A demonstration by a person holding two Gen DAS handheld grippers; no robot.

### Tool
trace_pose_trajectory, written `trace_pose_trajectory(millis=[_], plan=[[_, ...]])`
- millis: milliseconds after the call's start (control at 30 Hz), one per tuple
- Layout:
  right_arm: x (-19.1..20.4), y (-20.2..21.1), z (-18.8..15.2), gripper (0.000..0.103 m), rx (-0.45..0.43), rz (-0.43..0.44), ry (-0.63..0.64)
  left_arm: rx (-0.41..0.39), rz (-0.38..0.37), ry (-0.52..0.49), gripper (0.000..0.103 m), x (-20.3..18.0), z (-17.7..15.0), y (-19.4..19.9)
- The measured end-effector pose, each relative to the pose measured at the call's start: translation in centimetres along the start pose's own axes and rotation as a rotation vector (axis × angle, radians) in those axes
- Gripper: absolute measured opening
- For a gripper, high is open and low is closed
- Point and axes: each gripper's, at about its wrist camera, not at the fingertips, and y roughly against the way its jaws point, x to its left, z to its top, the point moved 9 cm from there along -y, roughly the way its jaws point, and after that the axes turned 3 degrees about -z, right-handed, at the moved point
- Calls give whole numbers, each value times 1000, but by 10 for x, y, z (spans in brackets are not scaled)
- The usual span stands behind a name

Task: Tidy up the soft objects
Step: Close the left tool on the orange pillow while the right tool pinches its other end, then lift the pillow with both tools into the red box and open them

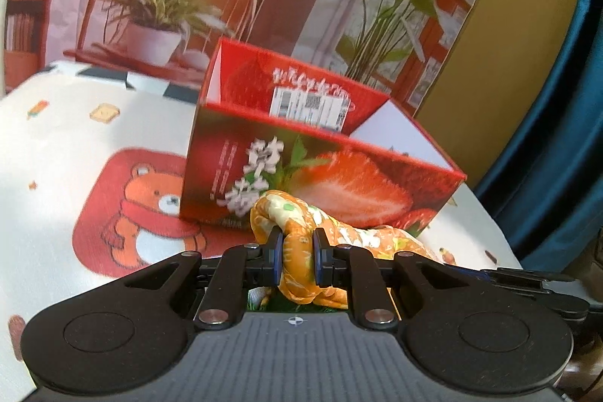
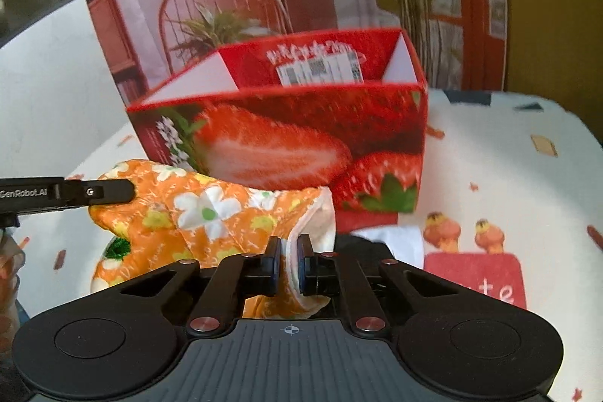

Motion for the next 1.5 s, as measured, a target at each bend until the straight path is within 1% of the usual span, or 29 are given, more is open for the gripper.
trace_pose_trajectory(millis=[167,333,533,700,933,1133,1267,1400,1500], plan=[[10,17,18,8,-70,7,43,-64,-3,-24,17,-8,20,15],[13,36,38,8,-137,12,55,-119,-13,-54,17,-19,43,29],[15,50,62,8,-188,16,75,-161,-15,-95,17,-32,68,37],[14,54,82,8,-219,24,75,-189,-10,-133,17,-41,87,37],[7,48,117,8,-260,25,72,-225,4,-166,16,-46,119,28],[-3,28,150,8,-290,3,74,-251,22,-182,16,-51,150,7],[-10,6,170,8,-304,-28,86,-254,63,-220,16,-51,164,-18],[-13,-25,179,8,-285,-59,98,-215,99,-210,16,-40,172,-49],[-16,-51,176,8,-250,-76,106,-159,117,-184,16,-25,170,-74]])
